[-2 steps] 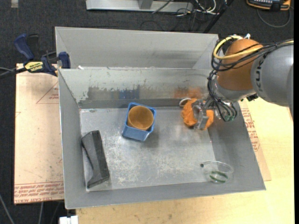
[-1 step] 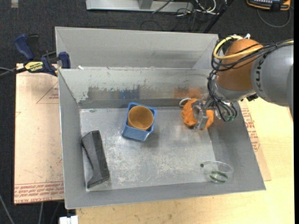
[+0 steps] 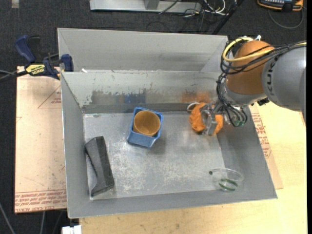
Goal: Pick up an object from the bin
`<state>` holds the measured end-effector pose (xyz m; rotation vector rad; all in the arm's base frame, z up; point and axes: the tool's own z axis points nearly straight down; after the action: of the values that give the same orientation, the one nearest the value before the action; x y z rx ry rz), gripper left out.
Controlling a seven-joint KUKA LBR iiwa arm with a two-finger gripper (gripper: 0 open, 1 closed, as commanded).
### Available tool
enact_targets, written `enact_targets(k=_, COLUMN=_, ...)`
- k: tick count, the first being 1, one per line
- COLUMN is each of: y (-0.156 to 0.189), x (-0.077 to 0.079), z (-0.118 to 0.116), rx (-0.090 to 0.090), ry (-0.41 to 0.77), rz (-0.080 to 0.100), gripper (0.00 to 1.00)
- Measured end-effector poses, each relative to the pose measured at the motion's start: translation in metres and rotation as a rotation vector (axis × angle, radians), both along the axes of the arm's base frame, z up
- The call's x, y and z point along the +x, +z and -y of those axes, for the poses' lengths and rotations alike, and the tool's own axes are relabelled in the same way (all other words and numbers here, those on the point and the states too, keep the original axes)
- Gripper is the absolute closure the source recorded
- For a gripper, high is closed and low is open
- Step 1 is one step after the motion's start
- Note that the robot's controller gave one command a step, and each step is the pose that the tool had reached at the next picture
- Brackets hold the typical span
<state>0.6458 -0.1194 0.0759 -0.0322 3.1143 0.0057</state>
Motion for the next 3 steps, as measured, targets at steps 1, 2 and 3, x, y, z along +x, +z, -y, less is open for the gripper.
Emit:
enact_targets(k=1, y=0.004, x=-0.001, z=-0.001, rx=0.001, ry=0.001, rz=-0.002, gripper=1.00)
enact_targets(k=2, y=0.018, x=-0.001, z=-0.001, rx=0.001, ry=0.001, rz=-0.004, gripper=1.00)
enact_targets(k=3, y=0.032, x=0.000, z=0.000, rx=0.000, ry=0.001, rz=0.001, gripper=1.00)
